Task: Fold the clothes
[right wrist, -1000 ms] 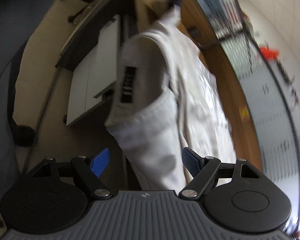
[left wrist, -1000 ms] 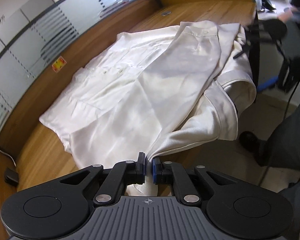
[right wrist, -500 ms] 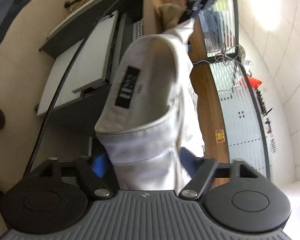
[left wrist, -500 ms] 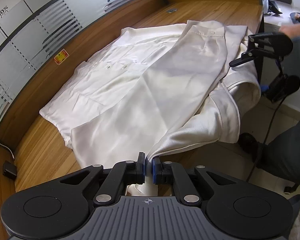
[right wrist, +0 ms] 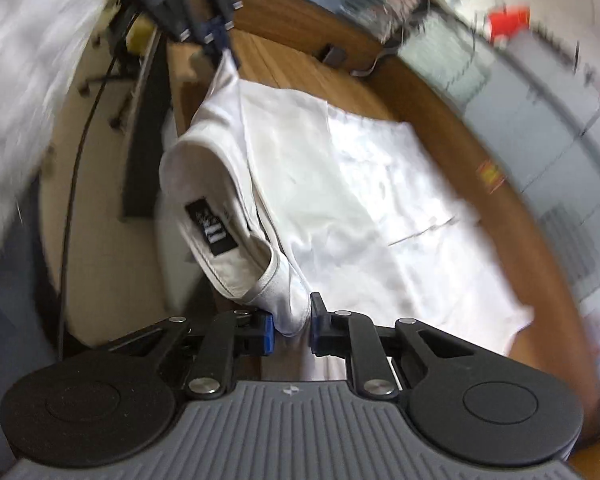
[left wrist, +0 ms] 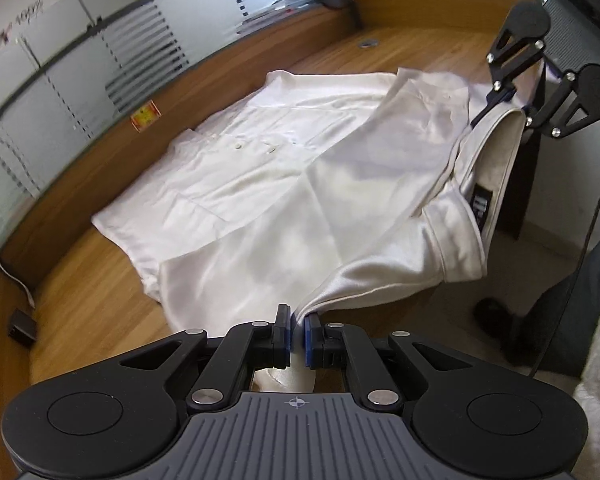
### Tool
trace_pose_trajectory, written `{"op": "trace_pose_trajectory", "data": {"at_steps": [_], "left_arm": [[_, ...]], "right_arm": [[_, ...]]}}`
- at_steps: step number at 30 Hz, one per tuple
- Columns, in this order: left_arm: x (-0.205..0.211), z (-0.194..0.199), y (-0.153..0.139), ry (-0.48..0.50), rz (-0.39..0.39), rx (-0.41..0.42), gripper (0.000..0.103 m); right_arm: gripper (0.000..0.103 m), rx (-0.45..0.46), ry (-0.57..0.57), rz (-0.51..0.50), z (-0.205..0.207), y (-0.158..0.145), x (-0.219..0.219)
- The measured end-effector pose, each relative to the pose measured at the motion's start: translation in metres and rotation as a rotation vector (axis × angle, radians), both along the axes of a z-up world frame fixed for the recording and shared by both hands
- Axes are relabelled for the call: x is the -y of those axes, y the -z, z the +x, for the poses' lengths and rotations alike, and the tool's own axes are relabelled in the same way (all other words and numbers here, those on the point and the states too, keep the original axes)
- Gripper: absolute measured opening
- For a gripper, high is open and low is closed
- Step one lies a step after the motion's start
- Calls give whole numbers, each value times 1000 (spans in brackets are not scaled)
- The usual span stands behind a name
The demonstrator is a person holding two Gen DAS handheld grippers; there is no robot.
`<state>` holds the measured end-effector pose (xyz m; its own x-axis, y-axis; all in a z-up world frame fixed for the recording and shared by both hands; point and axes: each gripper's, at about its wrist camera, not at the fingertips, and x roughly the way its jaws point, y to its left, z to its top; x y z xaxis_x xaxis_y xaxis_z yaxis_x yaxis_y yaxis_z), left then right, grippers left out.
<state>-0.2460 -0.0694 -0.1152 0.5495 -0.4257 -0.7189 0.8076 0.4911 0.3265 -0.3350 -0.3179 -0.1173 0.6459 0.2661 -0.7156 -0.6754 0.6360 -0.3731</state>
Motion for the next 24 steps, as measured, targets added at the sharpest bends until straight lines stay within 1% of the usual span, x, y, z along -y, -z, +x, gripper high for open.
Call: {"op": "trace_pose_trajectory", "data": {"at_steps": [4,6,7,12,15,20,22,24], "left_arm": [[-2,26,-8,-48,-81,-195,8],[-4,38,-10,-80,-110,-261,8],[-5,42,-10,-97,-121,-269,8],[-9,59,-16,-162,-161,-281,8],[-7,68,-22,-187,-174,-274,7],[4,89,-34,-215,-180,-222,6],[11,99,-37,-217,-167,-184,6],[17,113,-39,-221,-157,-165,6]], "right_arm": [[18,-184,50,154,33,-19,22],[16,-247,76,211,48,-24,33],[15,-262,89,228,51,-25,37],[14,-274,142,259,73,-32,51],[14,-263,164,247,88,-36,55],[13,-229,177,209,119,-39,60],[13,-213,179,189,133,-39,61],[13,-199,182,169,148,-39,63]]}}
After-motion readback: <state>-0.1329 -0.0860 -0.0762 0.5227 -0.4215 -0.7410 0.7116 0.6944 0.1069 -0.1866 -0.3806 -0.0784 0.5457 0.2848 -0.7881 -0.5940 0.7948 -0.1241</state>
